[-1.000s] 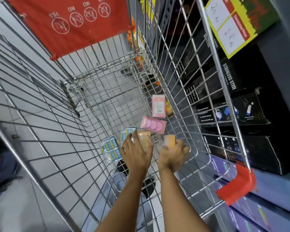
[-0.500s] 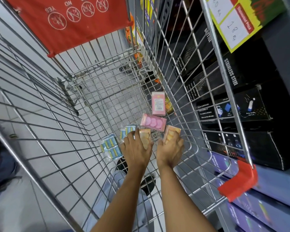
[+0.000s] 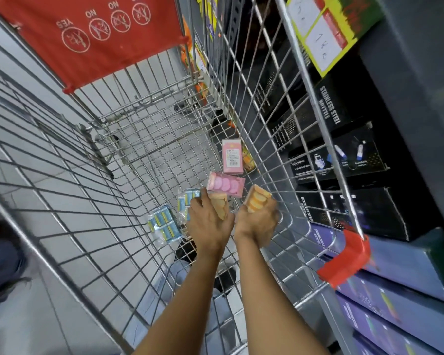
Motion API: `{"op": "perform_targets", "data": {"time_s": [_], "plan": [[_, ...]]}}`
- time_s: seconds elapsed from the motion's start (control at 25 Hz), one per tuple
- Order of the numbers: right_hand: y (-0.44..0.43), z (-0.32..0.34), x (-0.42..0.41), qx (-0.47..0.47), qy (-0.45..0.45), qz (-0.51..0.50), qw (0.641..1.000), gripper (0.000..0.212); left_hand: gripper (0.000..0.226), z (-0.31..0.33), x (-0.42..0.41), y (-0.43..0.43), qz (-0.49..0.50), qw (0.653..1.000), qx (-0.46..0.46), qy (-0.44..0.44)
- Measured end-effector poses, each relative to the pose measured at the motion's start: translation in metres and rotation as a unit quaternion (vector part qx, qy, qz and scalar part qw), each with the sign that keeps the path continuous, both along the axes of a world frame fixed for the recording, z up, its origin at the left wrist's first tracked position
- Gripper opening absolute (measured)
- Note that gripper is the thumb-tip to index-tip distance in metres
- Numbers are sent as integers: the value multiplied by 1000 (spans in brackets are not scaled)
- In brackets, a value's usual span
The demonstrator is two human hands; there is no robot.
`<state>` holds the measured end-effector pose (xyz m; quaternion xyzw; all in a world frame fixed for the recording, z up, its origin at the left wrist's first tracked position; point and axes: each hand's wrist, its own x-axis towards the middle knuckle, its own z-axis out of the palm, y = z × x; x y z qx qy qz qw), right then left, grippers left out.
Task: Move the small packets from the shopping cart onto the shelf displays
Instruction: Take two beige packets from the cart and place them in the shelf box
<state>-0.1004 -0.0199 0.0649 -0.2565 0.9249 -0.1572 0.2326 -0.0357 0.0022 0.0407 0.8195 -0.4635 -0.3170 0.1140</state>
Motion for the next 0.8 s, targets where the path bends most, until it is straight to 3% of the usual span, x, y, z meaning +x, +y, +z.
{"op": "perform_targets", "data": {"time_s": [0.28,0.56,0.68,0.8], "plan": [[-2,103,3,-107,9,92,990,56,80,100,27,-24,54,994,-72,63],[9,231,-13,-308,49,136,940,59,81,241,44,-35,-33,976,-191,99],[21,272,-42,-379,85,109,915,60,60,289,21,-39,-56,961,-231,143],[40,303,-85,-417,94,36,903,57,62,325,-26,-46,-138,945,-249,158]]}}
